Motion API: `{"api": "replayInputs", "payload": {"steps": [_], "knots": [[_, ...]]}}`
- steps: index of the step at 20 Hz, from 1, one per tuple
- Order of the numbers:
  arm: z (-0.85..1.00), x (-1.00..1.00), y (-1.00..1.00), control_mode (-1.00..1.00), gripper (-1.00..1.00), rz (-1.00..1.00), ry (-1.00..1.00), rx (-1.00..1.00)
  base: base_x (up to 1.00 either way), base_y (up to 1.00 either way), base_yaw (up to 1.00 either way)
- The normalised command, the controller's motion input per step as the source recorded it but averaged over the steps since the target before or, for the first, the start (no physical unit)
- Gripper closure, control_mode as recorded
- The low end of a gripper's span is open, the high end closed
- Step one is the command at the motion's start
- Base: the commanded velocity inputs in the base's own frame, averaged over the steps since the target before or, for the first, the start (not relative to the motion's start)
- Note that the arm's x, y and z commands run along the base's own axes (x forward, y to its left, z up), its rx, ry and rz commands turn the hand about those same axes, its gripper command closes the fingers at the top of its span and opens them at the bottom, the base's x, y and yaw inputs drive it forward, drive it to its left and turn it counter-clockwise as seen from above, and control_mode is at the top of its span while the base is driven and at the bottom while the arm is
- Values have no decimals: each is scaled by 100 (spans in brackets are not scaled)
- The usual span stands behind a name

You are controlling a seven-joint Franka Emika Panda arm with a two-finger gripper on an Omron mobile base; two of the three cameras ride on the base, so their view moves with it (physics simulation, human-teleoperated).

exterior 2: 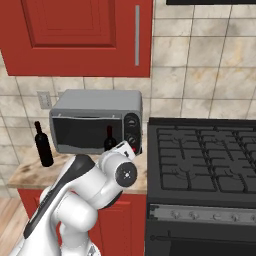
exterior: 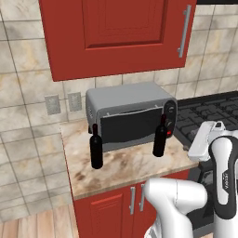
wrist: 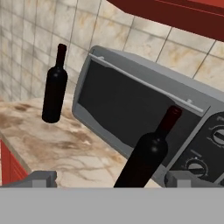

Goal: Move the drinks to the dining counter.

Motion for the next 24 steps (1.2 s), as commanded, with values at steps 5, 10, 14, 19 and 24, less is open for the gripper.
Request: {"api": "replayInputs", "payload": {"steps": [5,10,14,19,24], "knots": [[0,0,0,100,-100,0,0,0,0,0,0],[0,0,0,-100,-100,0,1,0,0,0,0],[-1,8,0,-100,-100,0,8,0,0,0,0],[-12,13,-4,-100,-100,0,12,6,0,0,0],[-10,3,-25,-100,-100,0,1,31,0,0,0]]}}
